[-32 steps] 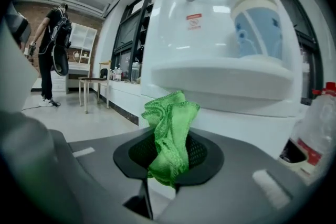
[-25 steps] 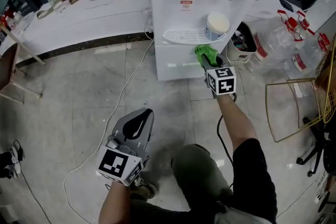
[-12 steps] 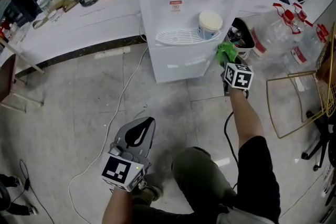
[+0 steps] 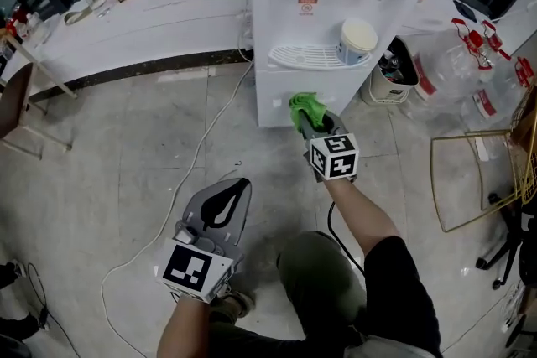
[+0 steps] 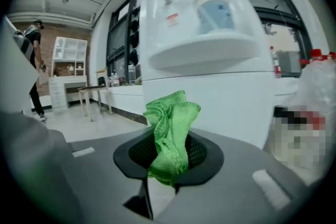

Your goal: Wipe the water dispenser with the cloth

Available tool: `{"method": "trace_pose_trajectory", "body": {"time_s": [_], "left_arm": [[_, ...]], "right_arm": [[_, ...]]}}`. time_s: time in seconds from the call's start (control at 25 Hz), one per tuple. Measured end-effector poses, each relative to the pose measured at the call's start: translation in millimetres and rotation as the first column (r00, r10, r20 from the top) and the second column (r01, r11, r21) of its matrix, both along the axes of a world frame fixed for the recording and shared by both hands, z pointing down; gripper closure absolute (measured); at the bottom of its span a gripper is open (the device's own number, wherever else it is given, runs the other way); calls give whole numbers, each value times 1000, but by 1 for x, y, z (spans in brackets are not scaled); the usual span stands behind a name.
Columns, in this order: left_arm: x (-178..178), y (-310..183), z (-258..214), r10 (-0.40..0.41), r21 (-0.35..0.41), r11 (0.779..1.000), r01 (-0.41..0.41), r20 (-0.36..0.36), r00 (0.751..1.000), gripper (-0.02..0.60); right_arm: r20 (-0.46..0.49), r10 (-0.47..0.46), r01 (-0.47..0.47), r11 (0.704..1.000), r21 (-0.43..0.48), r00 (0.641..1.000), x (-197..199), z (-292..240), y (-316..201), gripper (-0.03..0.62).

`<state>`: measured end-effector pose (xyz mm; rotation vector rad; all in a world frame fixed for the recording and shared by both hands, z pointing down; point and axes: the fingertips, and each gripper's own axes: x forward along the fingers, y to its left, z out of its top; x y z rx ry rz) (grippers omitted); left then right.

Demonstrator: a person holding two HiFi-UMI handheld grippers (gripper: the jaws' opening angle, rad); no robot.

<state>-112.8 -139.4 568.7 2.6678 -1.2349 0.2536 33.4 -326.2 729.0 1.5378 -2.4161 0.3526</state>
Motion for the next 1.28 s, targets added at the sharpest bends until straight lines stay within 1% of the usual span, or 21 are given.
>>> {"method": "trace_pose_trajectory", "body": {"time_s": [0.08,0.2,0.28,0.4,0.52,0.68,0.84,0.96,1.04,1.28], "left_arm": [[-5,1,-4,-15,11,1000,15,-3,1000,578],[-19,4,-7,-40,38,999,39,38,998,578],[-30,7,-7,-69,52,996,66,61,996,578],[-45,10,-2,-106,48,994,102,88,991,578],[-52,8,2,-131,48,991,126,103,986,578],[-48,3,5,-132,44,991,128,96,987,578],[-30,-1,11,-92,46,995,87,122,988,578],[-17,0,19,-62,35,998,58,148,987,578],[-11,0,22,-52,26,998,49,152,987,578],[-1,1,31,-26,-1,1000,27,160,987,578]], "right_arm": [[0,-62,62,998,-3,998,-46,8,-5,502],[-16,-108,108,994,-2,994,-95,17,-16,502],[-33,-108,107,994,-12,994,-109,22,-27,502],[-78,-87,85,996,-33,993,-108,33,-40,502],[-108,-69,66,997,-38,992,-94,37,-47,502],[-154,-84,82,996,-18,985,-70,34,-42,500],[-175,-24,23,1000,-3,984,-16,32,-43,500],[-205,31,-32,999,-4,978,32,31,-43,500],[-224,63,-65,998,-2,973,60,29,-43,500],[-248,132,-139,990,-11,960,122,28,-44,500]]}}
